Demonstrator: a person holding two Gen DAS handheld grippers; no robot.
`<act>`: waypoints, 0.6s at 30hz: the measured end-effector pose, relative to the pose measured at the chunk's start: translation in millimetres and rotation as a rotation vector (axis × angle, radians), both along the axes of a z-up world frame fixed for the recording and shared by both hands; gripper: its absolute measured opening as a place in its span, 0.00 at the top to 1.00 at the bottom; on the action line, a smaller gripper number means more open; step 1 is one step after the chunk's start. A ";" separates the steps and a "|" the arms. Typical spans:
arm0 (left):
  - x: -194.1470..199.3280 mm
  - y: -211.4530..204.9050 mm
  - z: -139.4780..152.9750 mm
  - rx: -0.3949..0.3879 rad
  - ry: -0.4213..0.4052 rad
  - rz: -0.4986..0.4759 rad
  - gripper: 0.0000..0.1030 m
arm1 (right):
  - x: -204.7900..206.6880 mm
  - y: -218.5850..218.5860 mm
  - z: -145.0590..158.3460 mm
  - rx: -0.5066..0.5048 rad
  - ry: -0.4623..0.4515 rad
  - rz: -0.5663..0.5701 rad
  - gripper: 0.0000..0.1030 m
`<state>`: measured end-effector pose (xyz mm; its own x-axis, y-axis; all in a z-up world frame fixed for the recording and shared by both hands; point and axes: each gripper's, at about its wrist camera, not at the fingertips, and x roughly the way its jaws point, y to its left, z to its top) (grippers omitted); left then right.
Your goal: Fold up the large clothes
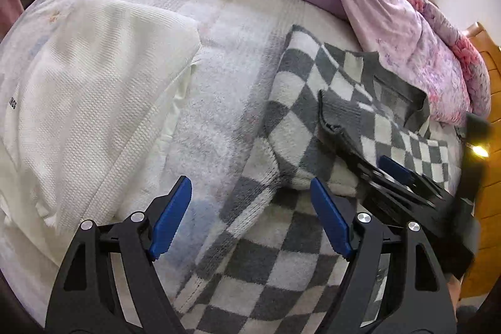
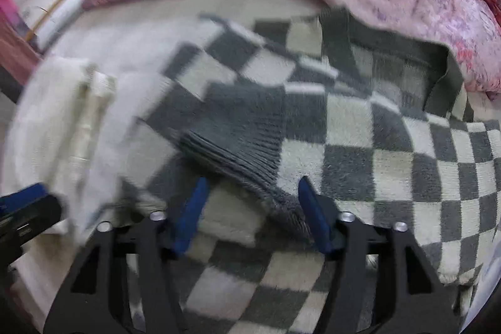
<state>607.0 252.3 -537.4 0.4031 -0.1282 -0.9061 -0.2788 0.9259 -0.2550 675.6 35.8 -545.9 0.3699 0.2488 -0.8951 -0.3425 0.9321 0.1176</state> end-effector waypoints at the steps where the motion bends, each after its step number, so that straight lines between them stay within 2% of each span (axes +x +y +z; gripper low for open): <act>1: 2.3 -2.2 0.8 -0.006 -0.002 0.000 0.24 | -2.8 -7.5 14.9 0.029 -0.028 0.009 0.43; 5: 24.8 -26.5 5.2 -0.007 -0.003 -0.032 0.24 | 6.9 -40.3 48.6 0.112 -0.067 -0.039 0.43; 7: 39.2 -40.6 7.6 -0.001 -0.008 -0.058 0.24 | 12.6 -85.2 57.9 0.147 -0.086 -0.113 0.44; 8: 46.7 -47.9 9.3 0.000 -0.018 -0.070 0.24 | 16.5 -102.5 59.4 0.152 -0.088 -0.148 0.47; 9: 56.4 -58.1 10.9 0.001 -0.026 -0.089 0.24 | 18.5 -122.5 60.6 0.148 -0.089 -0.185 0.59; 10: 65.2 -67.6 10.8 0.005 -0.029 -0.105 0.24 | 20.1 -151.8 58.7 0.141 -0.074 -0.234 0.72; 12: 83.8 -92.3 4.3 0.024 -0.020 -0.154 0.24 | 25.9 -197.3 51.8 0.119 -0.052 -0.321 0.84; 13: 89.9 -100.7 -1.7 0.032 -0.008 -0.170 0.24 | 26.9 -223.3 45.6 0.121 -0.040 -0.368 0.85; 16: 108.6 -125.0 -38.7 0.116 0.101 -0.201 0.24 | 27.4 -285.2 19.7 0.146 0.027 -0.489 0.85; 18: 115.9 -130.9 -67.4 0.114 0.189 -0.205 0.24 | 27.1 -306.8 -2.5 0.141 0.095 -0.527 0.89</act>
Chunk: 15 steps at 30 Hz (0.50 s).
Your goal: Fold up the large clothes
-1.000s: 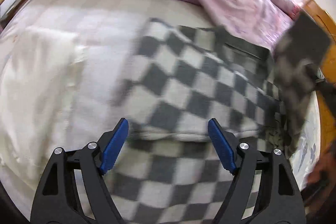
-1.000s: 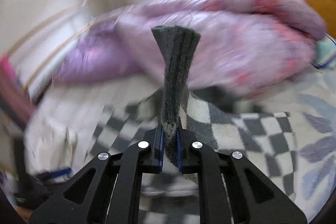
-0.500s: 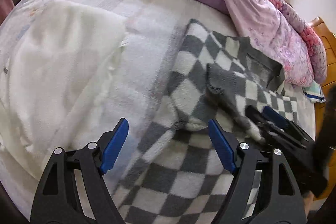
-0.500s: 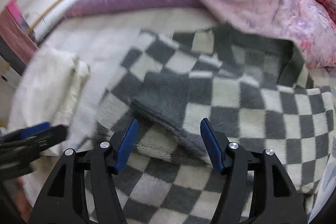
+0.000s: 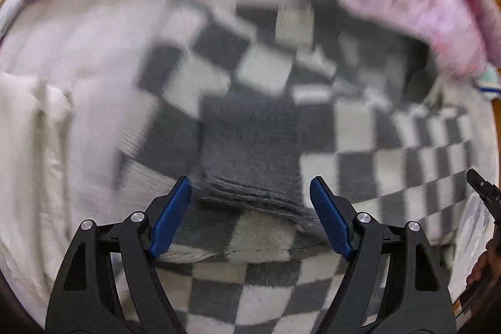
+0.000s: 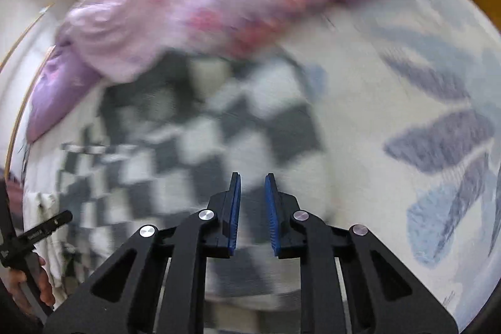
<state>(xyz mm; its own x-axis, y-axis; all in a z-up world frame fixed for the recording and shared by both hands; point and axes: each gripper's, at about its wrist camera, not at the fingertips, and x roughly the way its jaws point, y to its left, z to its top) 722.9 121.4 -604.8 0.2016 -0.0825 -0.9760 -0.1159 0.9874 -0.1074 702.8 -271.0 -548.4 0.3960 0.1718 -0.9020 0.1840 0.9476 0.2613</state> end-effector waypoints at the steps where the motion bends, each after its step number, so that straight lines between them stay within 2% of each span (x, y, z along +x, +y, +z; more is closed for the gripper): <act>1: 1.8 -1.0 -10.7 0.007 0.025 0.009 0.22 | 1.7 -11.9 -18.0 0.018 0.048 -0.018 0.92; 2: 3.0 -1.9 -16.3 0.011 0.030 0.011 0.21 | 2.3 -19.2 -35.9 0.048 0.090 -0.024 0.96; 3: 4.5 -3.1 -17.3 0.018 0.022 0.014 0.20 | 2.5 -22.4 -43.7 0.070 0.099 -0.029 1.00; 4: 6.3 -3.2 -16.3 0.015 0.023 0.019 0.19 | 2.8 -27.6 -46.3 0.091 0.091 -0.045 1.00; 6: 9.6 0.9 -8.2 -0.025 0.023 0.032 0.20 | 6.1 -30.5 -40.3 0.116 0.111 -0.066 0.96; 8: 14.7 11.0 9.3 -0.090 -0.017 0.049 0.20 | 8.8 -28.1 -19.2 0.110 0.068 -0.051 0.90; 9: 20.2 19.4 21.2 -0.111 -0.047 0.067 0.20 | 10.4 -27.4 -10.0 0.099 0.045 -0.044 0.80; 10: 27.0 28.3 30.5 -0.121 -0.069 0.093 0.20 | 15.2 -27.7 2.0 0.089 0.011 -0.040 0.60; 12: 45.5 48.5 43.3 -0.112 -0.094 0.159 0.20 | 32.0 -33.0 16.6 0.064 -0.024 -0.059 0.40; 15: 73.5 72.8 48.5 -0.082 -0.128 0.218 0.19 | 59.0 -41.1 16.8 0.052 -0.036 -0.071 0.40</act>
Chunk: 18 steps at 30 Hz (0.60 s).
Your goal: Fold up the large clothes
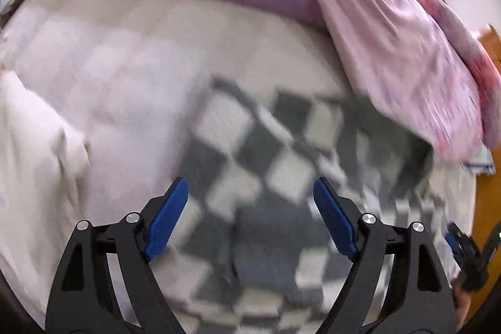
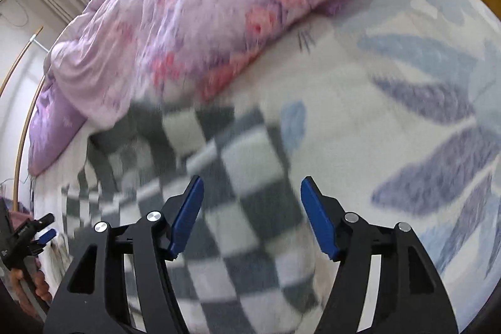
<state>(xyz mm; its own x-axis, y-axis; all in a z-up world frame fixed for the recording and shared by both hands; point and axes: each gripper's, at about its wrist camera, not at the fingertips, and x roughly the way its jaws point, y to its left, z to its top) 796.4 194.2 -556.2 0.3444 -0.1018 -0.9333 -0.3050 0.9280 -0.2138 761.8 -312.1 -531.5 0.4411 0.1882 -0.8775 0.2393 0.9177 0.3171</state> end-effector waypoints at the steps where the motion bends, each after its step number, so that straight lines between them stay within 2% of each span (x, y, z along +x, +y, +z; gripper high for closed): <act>1: 12.4 7.1 -1.3 0.020 0.000 0.018 0.19 | 10.3 -1.4 -2.1 -0.005 0.006 -0.003 0.40; 5: 40.1 23.5 -24.0 0.034 0.055 0.064 0.20 | 41.2 -4.8 -20.7 -0.007 0.054 -0.031 0.39; 8: 52.6 24.7 -41.0 0.075 0.076 0.023 0.19 | 58.6 -6.1 -38.7 -0.004 0.083 -0.046 0.37; 11: 66.9 26.4 -58.4 0.089 0.117 -0.009 0.19 | 71.5 -6.8 -59.2 -0.024 0.117 -0.025 0.37; 13: 73.2 24.3 -66.2 0.090 0.131 -0.018 0.19 | 79.3 -8.7 -73.6 0.002 0.134 -0.016 0.37; 14: 75.9 23.1 -68.7 0.090 0.134 -0.025 0.19 | 81.9 -9.4 -77.2 0.006 0.126 -0.010 0.38; 15: 78.8 21.8 -70.4 0.089 0.131 -0.034 0.21 | 83.5 -9.6 -78.1 0.004 0.120 -0.003 0.45; 16: 80.5 21.1 -70.4 0.081 0.122 -0.042 0.43 | 85.0 -9.7 -77.4 -0.007 0.104 0.009 0.66; 17: 81.1 20.0 -69.7 0.051 0.109 -0.057 0.58 | 85.6 -10.1 -75.9 0.017 0.082 0.033 0.74; 18: 81.1 19.0 -67.6 0.058 0.105 -0.052 0.67 | 84.6 -10.2 -74.3 0.031 0.074 0.039 0.77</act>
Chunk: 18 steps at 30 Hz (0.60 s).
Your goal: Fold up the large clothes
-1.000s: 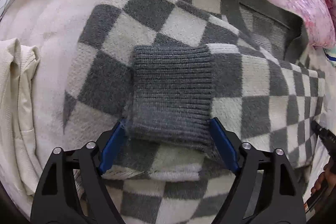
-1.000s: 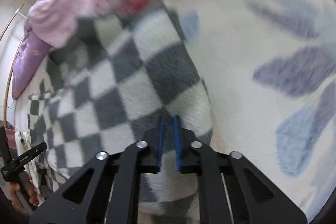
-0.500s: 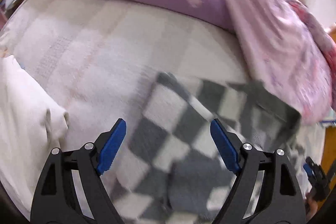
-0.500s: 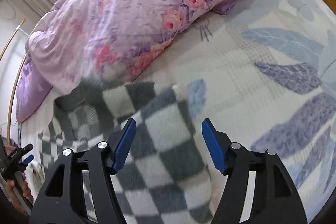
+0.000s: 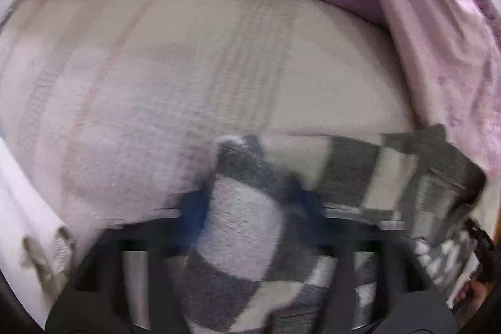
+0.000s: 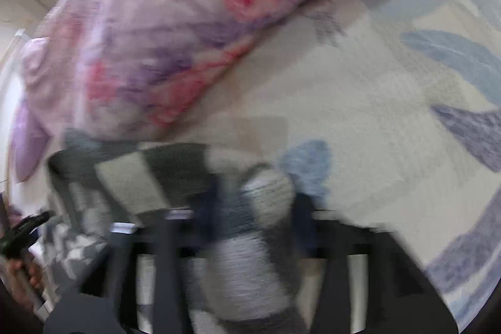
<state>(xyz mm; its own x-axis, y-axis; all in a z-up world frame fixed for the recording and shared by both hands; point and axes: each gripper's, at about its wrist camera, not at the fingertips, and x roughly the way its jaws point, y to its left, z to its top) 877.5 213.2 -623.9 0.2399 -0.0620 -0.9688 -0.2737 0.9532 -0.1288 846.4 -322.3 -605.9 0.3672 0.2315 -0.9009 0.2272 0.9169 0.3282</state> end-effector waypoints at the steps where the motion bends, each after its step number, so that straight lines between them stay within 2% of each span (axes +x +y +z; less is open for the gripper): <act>1: -2.3 -1.9 5.1 0.008 -0.027 0.008 0.73 | -2.6 -1.0 5.1 0.001 -0.021 0.003 0.79; 6: -42.9 0.2 56.4 -0.015 -0.207 0.008 0.77 | -32.7 -6.0 51.0 0.024 -0.177 0.028 0.81; 9: -74.2 -3.8 95.1 -0.025 -0.292 -0.007 0.78 | -69.6 -9.2 88.7 0.073 -0.279 0.049 0.81; 11: -102.3 -7.3 123.0 -0.015 -0.336 -0.025 0.78 | -96.0 -4.0 106.8 0.062 -0.313 0.073 0.82; 15: -170.7 5.4 161.0 -0.033 -0.376 -0.026 0.79 | -161.4 -6.0 140.7 0.099 -0.353 0.065 0.81; 18: -226.8 13.6 173.4 -0.042 -0.347 0.005 0.81 | -213.0 -8.3 151.6 0.140 -0.345 0.055 0.81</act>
